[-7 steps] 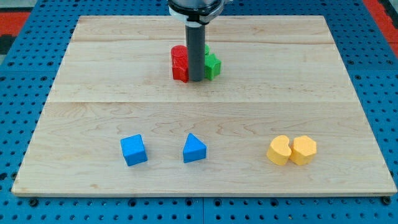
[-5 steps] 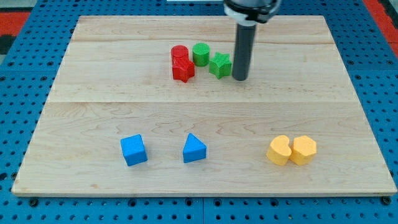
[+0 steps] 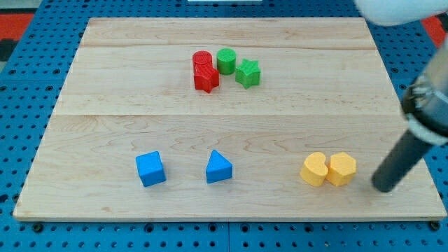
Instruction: Move yellow hexagon into green star
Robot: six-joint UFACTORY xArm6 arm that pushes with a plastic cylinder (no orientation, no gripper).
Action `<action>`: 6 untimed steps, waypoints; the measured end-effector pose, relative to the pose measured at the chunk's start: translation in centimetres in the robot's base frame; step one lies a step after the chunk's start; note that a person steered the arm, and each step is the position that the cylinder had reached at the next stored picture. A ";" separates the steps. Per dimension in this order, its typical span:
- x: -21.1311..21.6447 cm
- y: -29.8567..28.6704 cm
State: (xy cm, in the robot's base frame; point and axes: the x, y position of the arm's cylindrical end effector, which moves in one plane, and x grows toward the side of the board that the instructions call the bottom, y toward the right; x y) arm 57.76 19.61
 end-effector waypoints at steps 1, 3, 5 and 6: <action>-6.5 -4.2; -6.5 -5.3; -4.3 -6.7; -7.2 -12.2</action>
State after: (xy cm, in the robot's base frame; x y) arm 50.57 7.45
